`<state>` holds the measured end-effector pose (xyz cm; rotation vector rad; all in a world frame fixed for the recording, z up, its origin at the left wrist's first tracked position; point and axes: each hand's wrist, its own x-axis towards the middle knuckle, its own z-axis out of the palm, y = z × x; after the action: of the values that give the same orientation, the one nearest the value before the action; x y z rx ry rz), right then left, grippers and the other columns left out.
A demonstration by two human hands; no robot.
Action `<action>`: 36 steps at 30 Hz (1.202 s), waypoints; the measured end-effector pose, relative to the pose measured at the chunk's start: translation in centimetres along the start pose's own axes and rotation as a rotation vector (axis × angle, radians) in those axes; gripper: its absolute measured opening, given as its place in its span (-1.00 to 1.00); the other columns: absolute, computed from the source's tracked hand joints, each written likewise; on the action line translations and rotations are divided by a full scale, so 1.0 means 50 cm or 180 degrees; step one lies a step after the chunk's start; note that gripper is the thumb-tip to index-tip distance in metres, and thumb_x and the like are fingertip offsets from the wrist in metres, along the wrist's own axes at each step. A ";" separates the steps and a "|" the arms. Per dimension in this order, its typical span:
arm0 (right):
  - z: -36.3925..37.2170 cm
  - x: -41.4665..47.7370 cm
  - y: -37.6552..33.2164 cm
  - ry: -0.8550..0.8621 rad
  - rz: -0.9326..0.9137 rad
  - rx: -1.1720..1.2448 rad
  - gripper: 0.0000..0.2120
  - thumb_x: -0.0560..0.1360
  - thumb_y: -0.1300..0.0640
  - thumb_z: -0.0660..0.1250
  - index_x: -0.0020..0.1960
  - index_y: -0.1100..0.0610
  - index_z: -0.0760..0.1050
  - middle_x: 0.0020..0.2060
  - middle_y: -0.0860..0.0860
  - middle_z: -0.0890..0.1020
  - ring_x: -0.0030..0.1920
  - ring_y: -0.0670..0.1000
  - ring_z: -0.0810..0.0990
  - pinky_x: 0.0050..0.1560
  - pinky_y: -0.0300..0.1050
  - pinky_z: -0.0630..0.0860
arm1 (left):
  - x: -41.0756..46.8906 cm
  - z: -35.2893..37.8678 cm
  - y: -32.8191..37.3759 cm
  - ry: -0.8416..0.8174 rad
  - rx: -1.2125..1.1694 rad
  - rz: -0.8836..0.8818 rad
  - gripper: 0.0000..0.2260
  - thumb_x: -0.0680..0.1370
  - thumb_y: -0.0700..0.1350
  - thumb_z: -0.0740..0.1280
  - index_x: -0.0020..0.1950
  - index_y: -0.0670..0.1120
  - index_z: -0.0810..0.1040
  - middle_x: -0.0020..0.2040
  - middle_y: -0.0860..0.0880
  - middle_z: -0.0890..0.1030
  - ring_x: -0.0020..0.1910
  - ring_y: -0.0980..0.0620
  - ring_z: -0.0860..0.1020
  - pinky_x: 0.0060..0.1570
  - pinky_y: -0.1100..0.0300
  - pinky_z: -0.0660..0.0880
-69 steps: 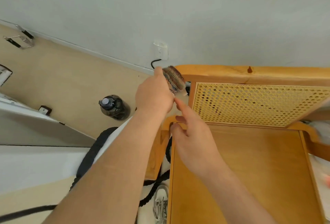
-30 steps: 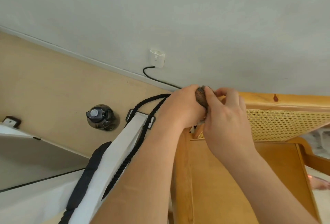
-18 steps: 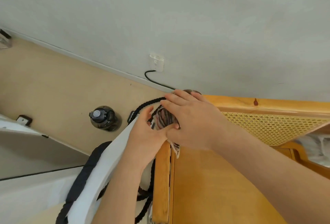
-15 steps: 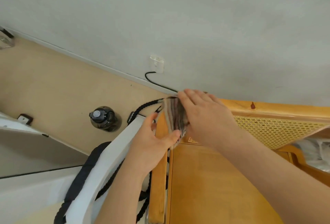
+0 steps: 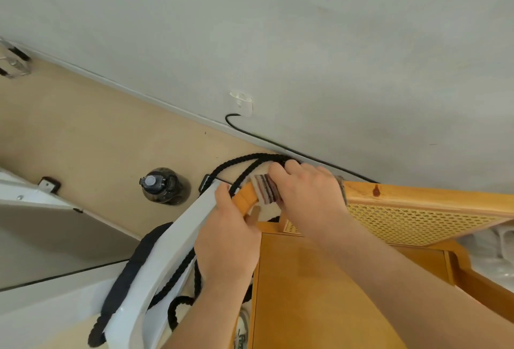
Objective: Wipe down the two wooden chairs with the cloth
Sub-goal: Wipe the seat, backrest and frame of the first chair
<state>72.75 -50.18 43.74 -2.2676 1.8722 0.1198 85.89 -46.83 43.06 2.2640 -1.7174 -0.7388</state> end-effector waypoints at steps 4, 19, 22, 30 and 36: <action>0.009 0.006 -0.055 -0.0026 0.0488 0.0157 -0.63 0.41 0.08 0.41 0.18 0.08 0.42 0.03 0.06 0.54 0.07 0.12 0.53 0.11 0.05 0.44 | -0.002 0.003 0.001 0.0065 0.0244 -0.0133 -0.78 0.51 0.02 0.34 -0.02 0.08 0.28 -0.34 0.08 0.46 -0.41 0.18 0.44 -0.45 0.28 0.36; 0.011 -0.074 0.103 0.0312 0.0723 -0.0128 -0.46 0.41 -0.39 0.12 -0.02 0.08 0.45 -0.18 0.02 0.56 -0.15 0.10 0.56 -0.02 0.06 0.47 | 0.002 0.013 -0.002 0.0021 0.0548 0.0016 -0.79 0.55 0.07 0.26 0.07 0.01 0.32 -0.28 0.03 0.48 -0.40 0.09 0.50 -0.40 0.21 0.46; 0.008 -0.023 0.010 0.0121 0.0444 0.0162 -0.64 0.45 -0.11 0.27 0.16 0.05 0.39 0.02 0.03 0.53 0.06 0.10 0.53 0.15 0.06 0.40 | 0.001 0.013 -0.003 0.0014 0.0505 0.0002 -0.80 0.55 0.03 0.28 0.03 0.00 0.31 -0.28 0.02 0.48 -0.39 0.05 0.50 -0.39 0.15 0.48; 0.015 -0.093 0.165 0.0437 0.0232 -0.0172 -0.53 0.33 -0.29 0.41 -0.01 0.05 0.43 -0.24 -0.02 0.54 -0.28 0.06 0.52 -0.20 -0.08 0.35 | 0.001 0.014 -0.004 0.0052 0.0511 0.0068 -0.76 0.55 0.00 0.27 0.15 -0.05 0.35 -0.26 -0.01 0.48 -0.37 0.00 0.50 -0.36 0.08 0.51; -0.004 -0.076 0.142 -0.0050 0.0702 -0.0161 -0.48 0.38 -0.42 0.23 0.07 -0.02 0.40 -0.13 -0.06 0.53 -0.16 0.03 0.49 -0.04 -0.03 0.42 | -0.005 0.013 -0.003 0.0082 0.0572 0.0069 -0.77 0.56 0.01 0.27 0.15 -0.03 0.34 -0.25 0.00 0.49 -0.37 0.04 0.49 -0.42 0.17 0.40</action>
<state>65.05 -47.81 43.95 -2.0773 2.1284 0.2190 85.65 -46.47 42.49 2.3541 -1.8614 -0.5687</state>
